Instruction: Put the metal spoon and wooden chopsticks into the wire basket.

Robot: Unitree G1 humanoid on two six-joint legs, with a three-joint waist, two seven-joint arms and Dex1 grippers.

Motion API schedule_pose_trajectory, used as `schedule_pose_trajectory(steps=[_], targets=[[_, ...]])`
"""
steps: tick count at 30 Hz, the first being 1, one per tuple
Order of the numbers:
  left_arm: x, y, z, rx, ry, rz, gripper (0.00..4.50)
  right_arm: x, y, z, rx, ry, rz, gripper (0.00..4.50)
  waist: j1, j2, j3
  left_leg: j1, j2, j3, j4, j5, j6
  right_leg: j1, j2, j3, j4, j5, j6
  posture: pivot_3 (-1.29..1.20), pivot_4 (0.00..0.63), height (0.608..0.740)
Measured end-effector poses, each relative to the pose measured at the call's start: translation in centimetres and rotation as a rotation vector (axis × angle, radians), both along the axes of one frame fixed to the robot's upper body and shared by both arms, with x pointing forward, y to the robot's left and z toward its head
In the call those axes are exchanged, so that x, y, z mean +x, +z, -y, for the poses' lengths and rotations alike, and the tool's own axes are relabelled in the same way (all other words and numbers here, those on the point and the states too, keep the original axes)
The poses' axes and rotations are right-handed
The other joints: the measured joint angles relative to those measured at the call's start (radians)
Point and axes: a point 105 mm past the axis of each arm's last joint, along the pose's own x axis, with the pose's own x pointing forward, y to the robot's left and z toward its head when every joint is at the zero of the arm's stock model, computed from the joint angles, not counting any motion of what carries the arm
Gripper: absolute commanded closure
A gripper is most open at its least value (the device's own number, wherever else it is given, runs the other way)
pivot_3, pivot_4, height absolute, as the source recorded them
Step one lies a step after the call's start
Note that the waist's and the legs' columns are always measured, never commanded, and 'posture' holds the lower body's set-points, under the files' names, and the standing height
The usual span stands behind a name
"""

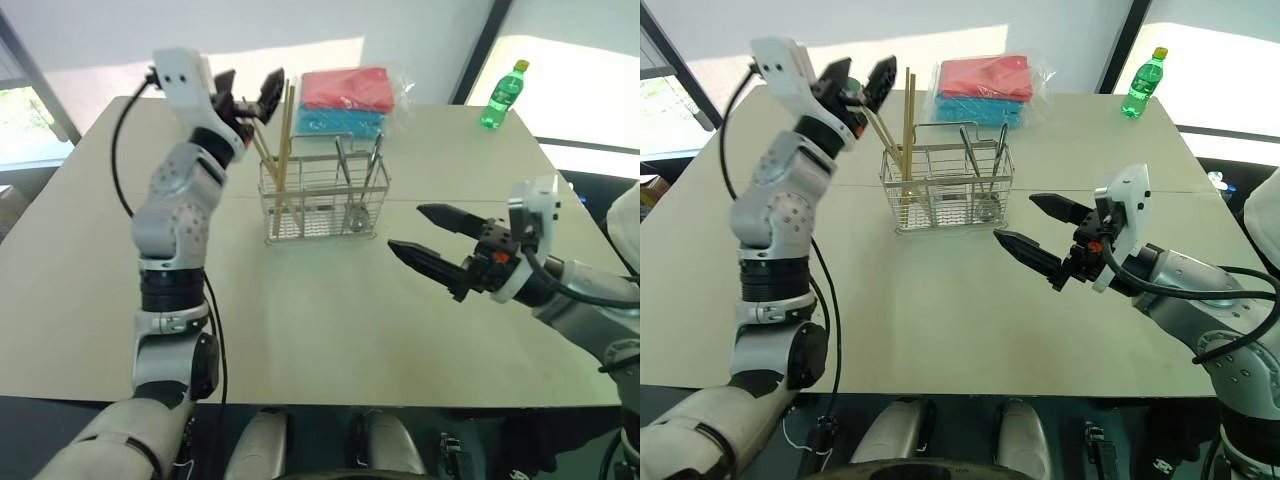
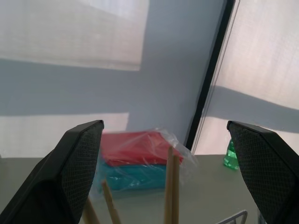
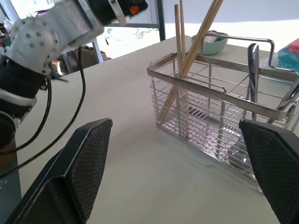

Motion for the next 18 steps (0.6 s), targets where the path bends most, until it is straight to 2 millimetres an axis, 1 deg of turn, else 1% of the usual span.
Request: schedule_pose_trajectory(steps=[2,3,5,6,7,9,10,12,14,18], targets=[[-0.4,1.9,-1.2,0.055,0.013,0.025,0.04,0.2,0.0,0.1,-0.006,-0.002,0.005,0.00,-0.002,0.000,0.000,0.000,0.000,0.000,-0.001,0.000,0.000,0.000,0.000,0.000,0.000,0.000,0.000,0.00,0.150,0.667],[-0.7,2.6,-2.2,0.116,0.009,0.024,0.04,0.4,0.0,0.1,-0.013,0.001,0.011,0.00,-0.005,0.001,0.000,0.001,0.000,0.000,-0.001,0.000,0.000,0.000,0.001,0.000,0.000,0.000,0.000,0.00,0.150,0.667],[-1.5,2.8,-4.2,0.264,-0.018,-0.003,0.04,0.8,-0.1,0.5,-0.035,-0.001,0.023,0.00,-0.022,0.002,0.000,0.001,0.000,0.001,-0.003,0.000,0.000,-0.001,0.001,0.000,0.000,0.000,0.000,0.00,0.150,0.667],[-2.2,2.5,-5.3,0.345,-0.039,-0.020,0.04,1.1,-0.1,0.8,-0.048,-0.009,0.028,0.00,-0.026,0.003,0.000,0.001,0.000,0.001,-0.003,0.000,0.000,-0.001,0.001,0.000,0.000,0.000,-0.001,0.00,0.150,0.667],[-2.7,1.7,-6.0,0.426,-0.064,-0.037,0.04,1.4,0.0,1.2,-0.056,-0.015,0.035,0.00,-0.030,0.004,0.000,0.002,0.000,0.001,-0.003,0.000,0.000,-0.001,0.001,0.001,0.000,-0.001,-0.001,0.00,0.150,0.667],[-3.5,-1.0,-7.0,0.560,-0.128,-0.113,0.04,1.9,-0.2,2.0,-0.086,-0.033,0.036,0.00,-0.030,0.006,0.000,0.002,0.000,0.002,-0.003,0.000,0.000,-0.001,0.000,0.001,0.000,-0.001,-0.001,0.00,0.150,0.667],[-3.8,-2.3,-7.3,0.599,-0.163,-0.154,0.04,2.1,-0.2,2.2,-0.099,-0.032,0.036,0.00,-0.028,0.005,0.001,0.001,0.001,0.001,-0.003,0.000,0.000,-0.001,0.000,0.001,0.000,-0.002,-0.003,0.00,0.150,0.667],[-4.8,-4.9,-8.6,0.669,-0.210,-0.252,0.04,2.3,-0.3,2.6,-0.116,-0.025,0.040,0.00,-0.026,0.005,0.001,0.001,0.001,0.001,-0.003,0.000,0.000,-0.002,0.000,0.001,0.000,-0.002,-0.004,0.00,0.150,0.667],[-6.1,-6.6,-9.4,0.740,-0.234,-0.314,0.04,2.5,-0.5,3.1,-0.129,-0.024,0.037,0.00,-0.026,0.005,0.001,0.000,0.001,0.000,-0.003,0.000,0.000,-0.002,-0.001,0.001,-0.001,-0.002,-0.004,0.00,0.150,0.667],[-8.4,-8.7,-9.5,0.820,-0.300,-0.356,0.04,2.8,-0.7,3.4,-0.148,-0.011,0.033,0.00,-0.025,0.005,0.001,0.000,0.001,0.000,-0.003,0.000,0.000,-0.002,-0.004,0.002,-0.002,-0.003,-0.006,0.00,0.150,0.667]])
